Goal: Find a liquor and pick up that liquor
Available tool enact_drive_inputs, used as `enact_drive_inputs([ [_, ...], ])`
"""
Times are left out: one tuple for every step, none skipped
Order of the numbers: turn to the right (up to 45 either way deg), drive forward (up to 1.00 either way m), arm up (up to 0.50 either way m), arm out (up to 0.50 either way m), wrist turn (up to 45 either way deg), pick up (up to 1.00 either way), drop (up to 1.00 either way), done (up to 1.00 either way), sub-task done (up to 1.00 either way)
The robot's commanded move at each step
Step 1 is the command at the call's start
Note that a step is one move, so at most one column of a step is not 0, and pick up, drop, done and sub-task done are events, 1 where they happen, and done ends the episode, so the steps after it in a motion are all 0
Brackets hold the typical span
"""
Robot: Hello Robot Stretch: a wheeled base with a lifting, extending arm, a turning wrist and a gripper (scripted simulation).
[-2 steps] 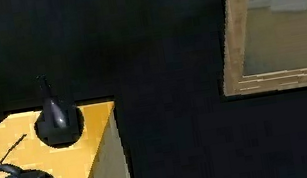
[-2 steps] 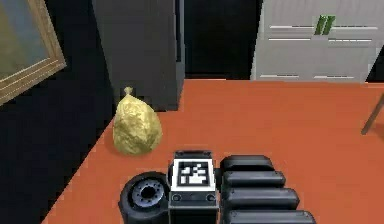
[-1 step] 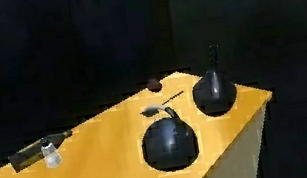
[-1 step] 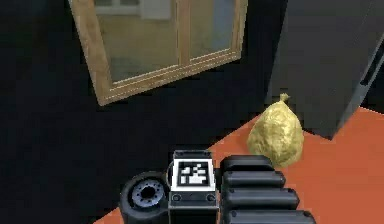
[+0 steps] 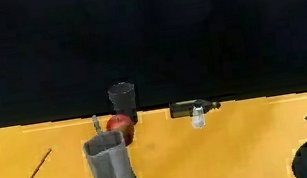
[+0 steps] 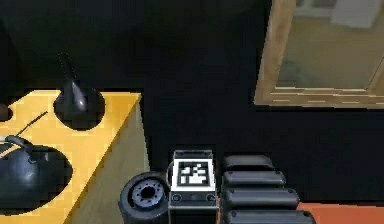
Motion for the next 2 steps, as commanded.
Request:
enact_drive_inputs([
  [-45.0, 0.00, 0.00, 0.00, 0.0, 0.00, 0.00, 0.00, 0.00],
  [-27.0, 0.00, 0.00, 0.00, 0.0, 0.00, 0.00, 0.00, 0.00],
])
